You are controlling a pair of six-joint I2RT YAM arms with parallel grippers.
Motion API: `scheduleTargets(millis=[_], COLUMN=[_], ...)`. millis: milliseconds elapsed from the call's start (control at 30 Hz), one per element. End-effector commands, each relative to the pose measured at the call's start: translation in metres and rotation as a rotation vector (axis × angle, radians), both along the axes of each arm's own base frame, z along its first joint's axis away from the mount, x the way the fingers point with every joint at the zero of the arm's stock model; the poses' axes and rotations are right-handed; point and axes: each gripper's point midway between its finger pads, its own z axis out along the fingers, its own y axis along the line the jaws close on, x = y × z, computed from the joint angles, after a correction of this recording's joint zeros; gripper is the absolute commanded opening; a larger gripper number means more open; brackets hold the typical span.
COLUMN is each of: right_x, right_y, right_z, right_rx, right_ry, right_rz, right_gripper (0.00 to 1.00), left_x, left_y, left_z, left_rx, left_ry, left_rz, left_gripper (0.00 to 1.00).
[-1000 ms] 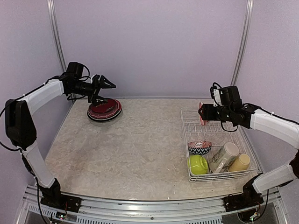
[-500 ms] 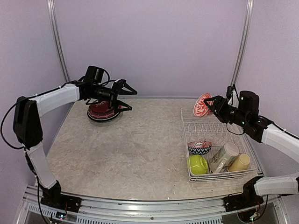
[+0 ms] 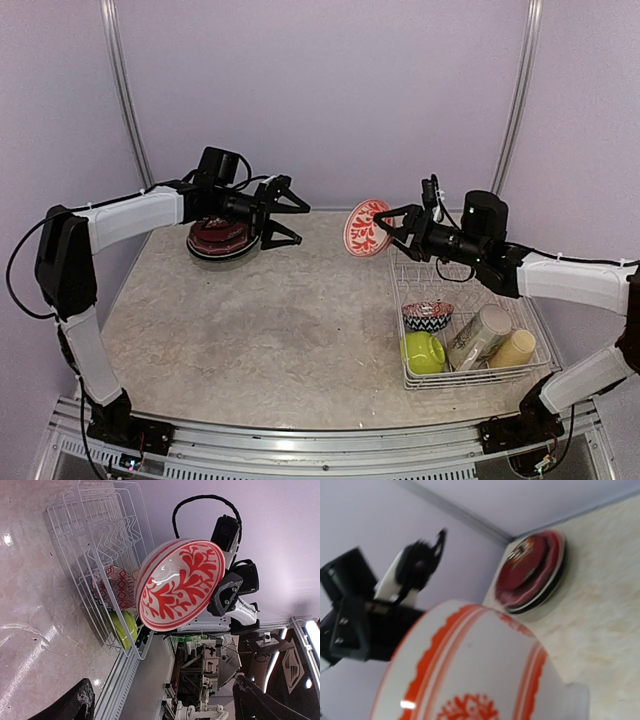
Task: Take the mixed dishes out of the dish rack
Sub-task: Pass from the right arm to the left
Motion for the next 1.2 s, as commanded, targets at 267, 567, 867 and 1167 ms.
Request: scheduleTargets(millis=[267,567,867,1167], right_x=[-0.009,-0.011,-0.007,0.001], right_y=[0.080,0.105,0.110,0.115], right_z=[0.046,0.044,0.029,0.008], right_rx=[0.200,0.230,0.218,0.149], right_ry=[-0.099,-0.080,-0.047,-0.006], right_rz=[0.207,0.258,0.251,0.207], right_gripper=[0.00,0.00,0.00,0.08], left_x=[0.005,0.011,0.013,0.029], left_y=[-0.004,0.000,0.001,0.017], left_z=[-0.032,-0.047,-0.049,-0.069], left_rx=[0.071,0.192,0.200,0.316], left_ry=[0.023,-0.014,-0.019,-0.009], left_rz=[0.031,0.093,0.100,0.202], left_gripper=[0.71,0.42,0.12,0.00])
